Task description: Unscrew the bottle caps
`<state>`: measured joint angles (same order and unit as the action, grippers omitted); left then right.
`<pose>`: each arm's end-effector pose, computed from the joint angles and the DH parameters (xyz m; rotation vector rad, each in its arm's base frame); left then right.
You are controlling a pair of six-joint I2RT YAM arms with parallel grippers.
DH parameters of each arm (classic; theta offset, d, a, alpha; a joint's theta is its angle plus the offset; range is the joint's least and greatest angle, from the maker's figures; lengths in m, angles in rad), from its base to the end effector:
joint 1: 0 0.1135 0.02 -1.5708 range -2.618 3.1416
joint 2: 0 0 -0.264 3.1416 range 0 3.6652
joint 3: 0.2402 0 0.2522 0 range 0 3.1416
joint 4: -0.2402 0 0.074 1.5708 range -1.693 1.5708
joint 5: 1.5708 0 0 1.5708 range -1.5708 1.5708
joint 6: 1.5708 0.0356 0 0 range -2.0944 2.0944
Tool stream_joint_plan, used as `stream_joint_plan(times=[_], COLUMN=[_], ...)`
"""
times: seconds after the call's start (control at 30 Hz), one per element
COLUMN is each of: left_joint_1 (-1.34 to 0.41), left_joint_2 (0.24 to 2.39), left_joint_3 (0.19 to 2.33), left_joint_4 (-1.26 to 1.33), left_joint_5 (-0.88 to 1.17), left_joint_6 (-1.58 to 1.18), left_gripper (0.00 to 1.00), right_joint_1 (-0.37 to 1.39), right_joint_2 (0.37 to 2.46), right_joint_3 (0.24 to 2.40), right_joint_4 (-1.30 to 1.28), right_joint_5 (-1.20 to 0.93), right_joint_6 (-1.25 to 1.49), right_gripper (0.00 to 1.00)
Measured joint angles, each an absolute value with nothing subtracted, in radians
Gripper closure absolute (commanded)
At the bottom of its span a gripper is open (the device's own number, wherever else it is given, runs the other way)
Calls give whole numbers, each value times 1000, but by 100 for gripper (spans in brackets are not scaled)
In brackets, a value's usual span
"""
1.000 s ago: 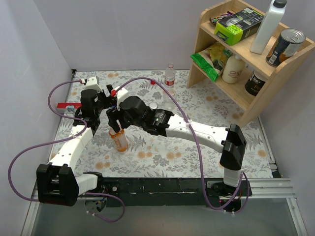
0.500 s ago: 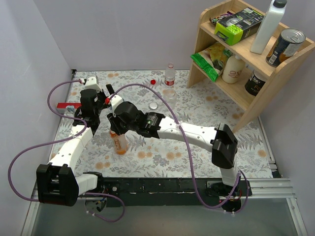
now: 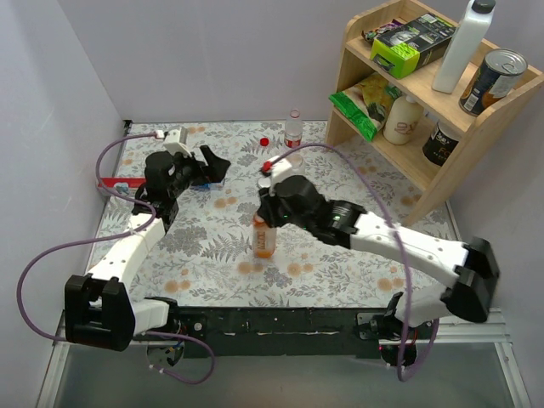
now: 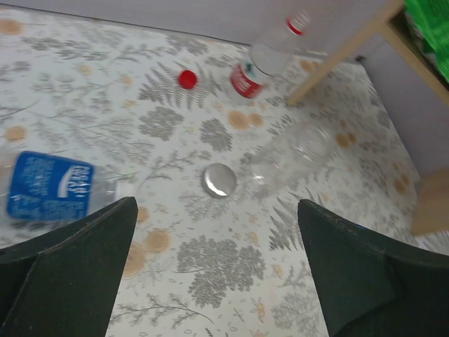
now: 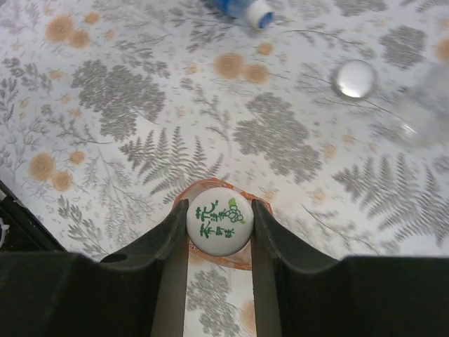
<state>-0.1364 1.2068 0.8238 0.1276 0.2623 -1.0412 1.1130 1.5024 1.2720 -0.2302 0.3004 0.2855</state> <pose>0.2767 -0.0473 0.2969 -0.6713 1.8341 -1.0467 0.1645 0.3101 0.3313 -0.6478 1.9538 0.5807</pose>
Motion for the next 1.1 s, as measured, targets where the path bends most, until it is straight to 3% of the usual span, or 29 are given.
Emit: stream_joint_plan(times=[0.13,0.33,0.47,0.63,0.93,0.97,1.1], left_joint_1=[-255,-376,-405,-498,-629,-640,-678], left_joint_2=[1216,1196,1176,1175,1174,1174,1175], left_joint_3=[824,766,715,721,748,748,750], left_joint_4=[171,361,454,381,210,200,163], left_joint_5=[387,657,782,827,743,730,702], left_joint_6=[-1031,-1065,-1077,-978,-813,-802,-778], left_gripper=[2,2,2,2,2,3,28], right_joint_1=[992,829,771,754,753,753,753], right_joint_2=[1219,984,966,979,1032,1039,1049], right_joint_3=[1096,1050,1053,1056,1062,1062,1062], right_joint_4=[-245,-294,-326,-349,-260,-244,-180], right_joint_5=[287,215,154,75,-102,-124,-197], right_joint_6=[314,319,320,338,395,403,441], right_gripper=[95,95,96,96,97,97,97])
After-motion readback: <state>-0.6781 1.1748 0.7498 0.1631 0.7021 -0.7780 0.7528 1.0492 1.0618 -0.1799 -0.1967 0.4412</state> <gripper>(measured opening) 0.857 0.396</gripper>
